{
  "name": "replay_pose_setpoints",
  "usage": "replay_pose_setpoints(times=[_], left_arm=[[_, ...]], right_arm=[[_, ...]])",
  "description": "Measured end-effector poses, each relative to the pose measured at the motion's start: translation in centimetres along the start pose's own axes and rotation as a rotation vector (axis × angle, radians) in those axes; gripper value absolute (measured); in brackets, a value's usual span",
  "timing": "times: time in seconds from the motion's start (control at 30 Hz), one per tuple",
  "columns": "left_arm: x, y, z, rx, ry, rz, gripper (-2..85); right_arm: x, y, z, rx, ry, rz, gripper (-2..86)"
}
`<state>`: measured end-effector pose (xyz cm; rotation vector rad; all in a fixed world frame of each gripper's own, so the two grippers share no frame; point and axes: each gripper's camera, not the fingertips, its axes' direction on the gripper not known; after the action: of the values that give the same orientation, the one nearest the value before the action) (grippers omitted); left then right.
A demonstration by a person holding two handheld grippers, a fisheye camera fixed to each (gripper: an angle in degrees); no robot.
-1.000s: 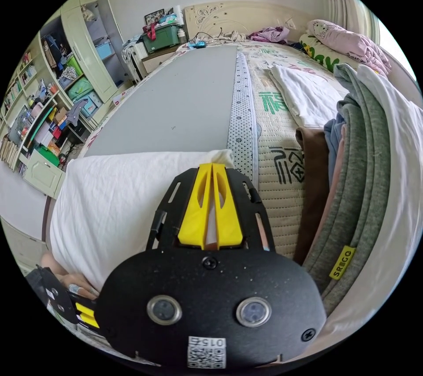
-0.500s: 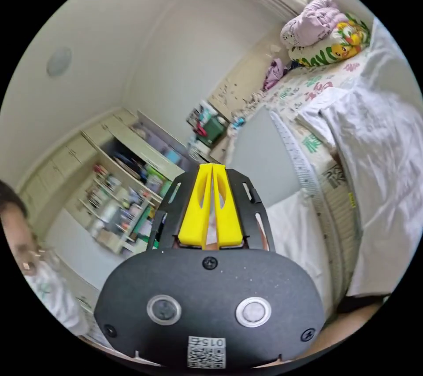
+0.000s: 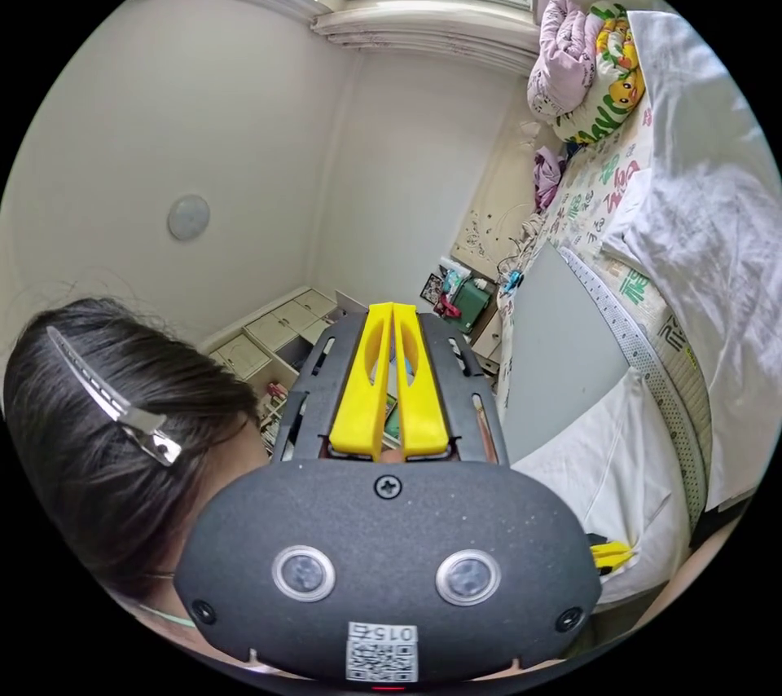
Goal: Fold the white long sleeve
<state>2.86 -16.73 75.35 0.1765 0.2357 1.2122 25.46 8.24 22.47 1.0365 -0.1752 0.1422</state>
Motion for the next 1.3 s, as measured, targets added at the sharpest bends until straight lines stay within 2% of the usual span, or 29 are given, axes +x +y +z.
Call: replay_pose_setpoints(times=[0.27, 0.43, 0.6, 0.67, 0.73, 0.8, 0.9, 1.03, 1.13, 1.2, 1.3], left_arm=[[0.7, -0.4, 0.5, 0.000, -0.051, 0.027, 1.3], [1.9, -0.6, 0.5, 0.004, -0.078, 0.070, 3.8], [3.4, -1.1, -1.8, 0.001, -0.057, 0.100, 5.9], [3.9, -1.2, -3.6, 0.041, -0.027, 0.102, 5.9], [3.9, -1.4, -6.2, 0.127, -0.006, 0.053, 5.9], [3.3, -1.7, -7.9, 0.178, -0.024, -0.001, 6.0], [1.7, -3.5, -9.4, 0.189, -0.189, -0.138, 6.5], [-1.2, -7.7, -9.0, 0.171, -0.414, -0.257, 8.7], [-3.3, -11.5, -6.7, 0.113, -0.528, -0.307, 10.3], [-4.5, -13.7, -4.8, 0.067, -0.595, -0.333, 10.2], [-7.5, -16.7, -1.5, 0.001, -0.559, -0.400, 11.3]], right_arm=[[-3.7, 1.1, -0.9, -0.065, -0.019, -0.155, -0.5], [-6.6, 3.0, -2.0, -0.076, 0.016, -0.366, -0.5], [-5.3, 3.7, -4.7, -0.052, 0.023, -0.533, -0.4], [-4.6, 4.5, -5.8, -0.076, 0.024, -0.641, -0.3], [-2.7, 5.8, -6.4, -0.154, 0.111, -0.694, 0.1], [-0.1, 7.4, -7.1, -0.235, 0.193, -0.669, 0.6], [5.5, 12.1, -8.4, -0.314, 0.311, -0.559, 4.2], [13.8, 19.9, -7.6, -0.449, 0.656, -0.440, 10.7], [18.1, 23.3, -6.2, -0.551, 0.742, -0.377, 11.8], [19.5, 23.6, -5.4, -0.548, 0.751, -0.362, 12.3], [21.0, 23.2, -3.6, -0.572, 0.727, -0.364, 11.9]])
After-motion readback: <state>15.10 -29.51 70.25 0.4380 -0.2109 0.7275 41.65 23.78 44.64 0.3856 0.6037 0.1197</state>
